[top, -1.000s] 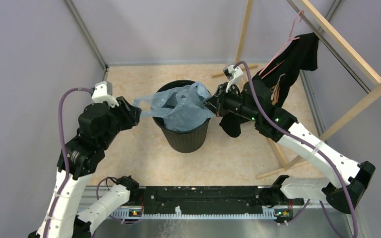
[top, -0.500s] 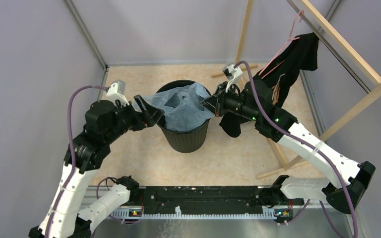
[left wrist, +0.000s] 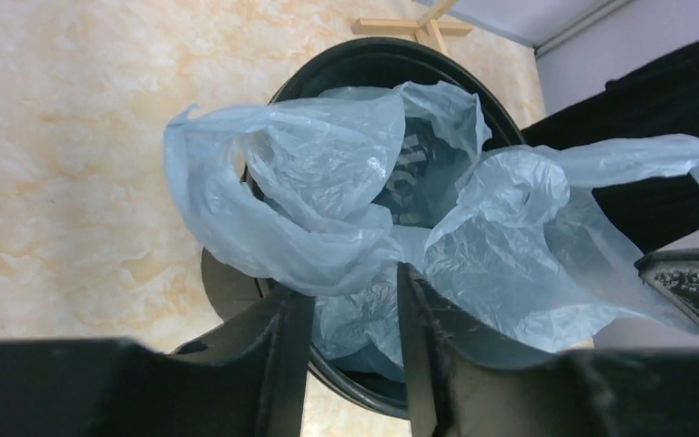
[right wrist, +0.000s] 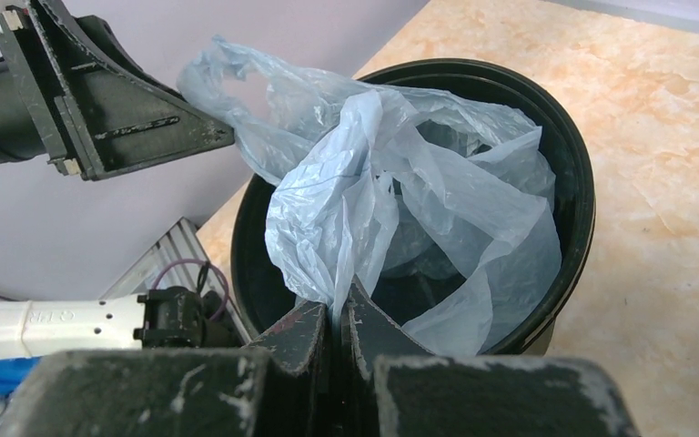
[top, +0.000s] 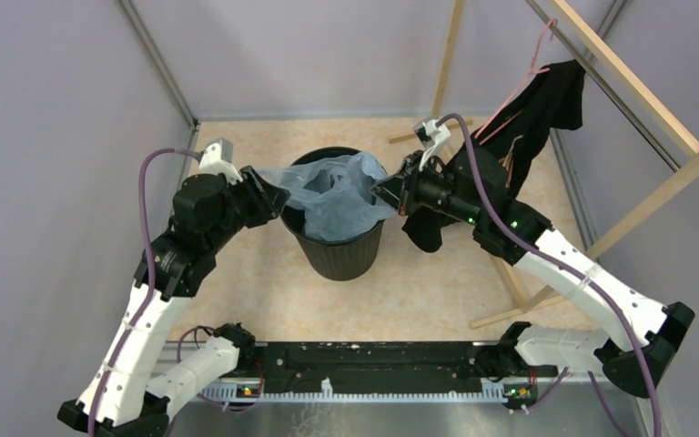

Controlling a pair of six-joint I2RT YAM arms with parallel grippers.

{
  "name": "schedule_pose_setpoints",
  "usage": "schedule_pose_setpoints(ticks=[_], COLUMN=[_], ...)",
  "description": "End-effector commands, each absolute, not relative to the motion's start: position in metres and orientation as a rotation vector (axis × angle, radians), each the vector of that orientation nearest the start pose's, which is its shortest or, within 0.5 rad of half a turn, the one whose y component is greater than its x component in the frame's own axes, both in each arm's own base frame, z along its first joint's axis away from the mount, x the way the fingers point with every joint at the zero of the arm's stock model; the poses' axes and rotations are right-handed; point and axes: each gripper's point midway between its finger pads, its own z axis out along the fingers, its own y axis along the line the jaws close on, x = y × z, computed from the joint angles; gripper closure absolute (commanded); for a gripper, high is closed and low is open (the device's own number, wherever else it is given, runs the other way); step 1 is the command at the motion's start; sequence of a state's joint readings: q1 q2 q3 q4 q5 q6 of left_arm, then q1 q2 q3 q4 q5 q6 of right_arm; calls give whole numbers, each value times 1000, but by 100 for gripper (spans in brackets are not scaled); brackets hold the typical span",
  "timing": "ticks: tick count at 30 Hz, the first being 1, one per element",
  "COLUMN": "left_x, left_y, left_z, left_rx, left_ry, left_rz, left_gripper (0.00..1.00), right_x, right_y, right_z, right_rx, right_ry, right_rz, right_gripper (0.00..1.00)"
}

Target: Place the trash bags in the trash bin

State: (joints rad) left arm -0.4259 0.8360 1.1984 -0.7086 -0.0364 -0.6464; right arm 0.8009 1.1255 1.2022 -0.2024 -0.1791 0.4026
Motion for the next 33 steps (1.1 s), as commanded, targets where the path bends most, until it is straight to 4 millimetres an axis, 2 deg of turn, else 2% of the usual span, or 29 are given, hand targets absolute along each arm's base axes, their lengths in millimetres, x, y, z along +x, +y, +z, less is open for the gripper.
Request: schedule_pose_setpoints(ticks=[1, 3, 5, 7, 10, 17, 22, 23, 28, 33], left_x=[257, 256, 254, 249, 237, 205, 195, 193, 192, 191], left_y=[-122, -113, -105, -96, -86, -73, -76, -78, -84, -85], left_z=[348, 349, 349, 348, 344, 338, 334, 333, 333, 334], left_rx=[-240, -248, -255, -275, -285, -322, -320, -308, -279, -276], left_ry=[1881, 1880, 1883, 1885, 1887, 1867, 1870, 1875, 1886, 1875], left_rz=[-611, -560, -513, -472, -449, -480, -531, -544, -569, -583], left_gripper=[63, 75, 92, 100, 100, 100, 100, 100, 100, 100], right_x=[226, 225, 224, 224, 223, 216, 215, 215, 225, 229], right_y=[303, 300, 296, 291, 284, 273, 270, 270, 270, 270], right_z=[383, 382, 381, 378, 372, 355, 347, 345, 332, 324], right_rx=[-493, -487, -482, -467, -446, -401, -361, -351, -289, -249], right_ry=[1665, 1670, 1677, 1687, 1700, 1755, 1799, 1807, 1868, 1915], right_rz=[1057, 1050, 1036, 1018, 996, 988, 997, 994, 963, 946], right_gripper=[100, 100, 100, 97, 86, 87, 87, 85, 56, 44])
